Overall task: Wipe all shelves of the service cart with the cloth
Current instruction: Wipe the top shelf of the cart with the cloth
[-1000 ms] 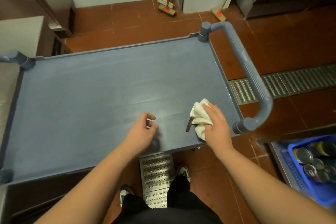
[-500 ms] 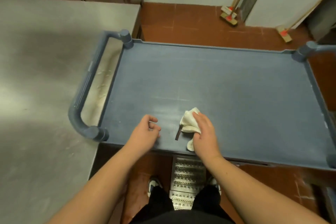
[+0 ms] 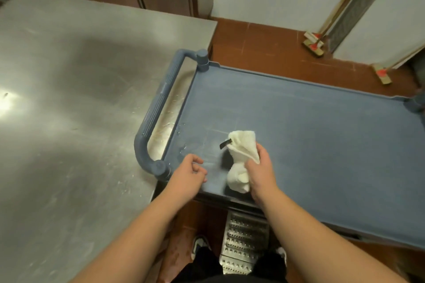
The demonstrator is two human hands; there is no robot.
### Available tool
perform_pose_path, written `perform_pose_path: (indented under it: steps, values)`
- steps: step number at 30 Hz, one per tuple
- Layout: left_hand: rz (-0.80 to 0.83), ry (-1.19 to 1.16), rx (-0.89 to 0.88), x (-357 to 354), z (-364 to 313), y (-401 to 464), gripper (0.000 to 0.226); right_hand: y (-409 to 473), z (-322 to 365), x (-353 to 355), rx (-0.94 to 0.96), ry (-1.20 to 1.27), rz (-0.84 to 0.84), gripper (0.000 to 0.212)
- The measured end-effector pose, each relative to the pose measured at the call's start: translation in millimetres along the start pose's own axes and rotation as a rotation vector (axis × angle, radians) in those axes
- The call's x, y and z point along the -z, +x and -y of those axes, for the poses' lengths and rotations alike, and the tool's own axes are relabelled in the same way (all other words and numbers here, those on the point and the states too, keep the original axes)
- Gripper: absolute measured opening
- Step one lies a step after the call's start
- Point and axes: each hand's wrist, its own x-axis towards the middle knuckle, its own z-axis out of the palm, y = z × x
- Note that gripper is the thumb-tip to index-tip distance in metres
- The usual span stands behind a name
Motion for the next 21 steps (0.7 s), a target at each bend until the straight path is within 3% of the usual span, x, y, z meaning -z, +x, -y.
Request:
perform_pose_path:
  steps: [3, 5, 7, 9, 12, 15, 21]
  values:
    - [0.041, -0.1, 0.0, -17.8, -14.2, 1.2, 0.02, -15.9, 15.9, 24.5, -0.236, 0.403, 0.093, 0.059]
    - [0.114, -0.203, 0.02, -29.2, -25.1, 0.8, 0.013, -31.3, 25.6, 33.6, -0.378, 0.546, 0.184, 0.039]
    - [0.265, -0.342, 0.08, -35.6, -32.2, -0.3, 0.042, -40.3, 27.6, 34.8, -0.458, 0.614, 0.26, 0.032]
    - [0.42, -0.536, 0.133, -37.7, -36.9, -7.8, 0.041, -44.1, 23.9, 28.6, -0.49, 0.662, 0.298, 0.043]
    - [0.476, -0.626, 0.114, -32.1, -38.3, -16.1, 0.034, -47.1, 17.6, 12.0, -0.43, 0.562, 0.316, 0.055]
    - [0.447, -0.596, 0.066, -19.8, -31.5, -14.0, 0.033, -47.3, 10.4, 3.9, -0.268, 0.34, 0.321, 0.052]
    - [0.251, -0.462, 0.0, -4.3, -21.5, 0.2, 0.037, -37.9, 16.1, -3.5, -0.238, 0.18, 0.294, 0.036]
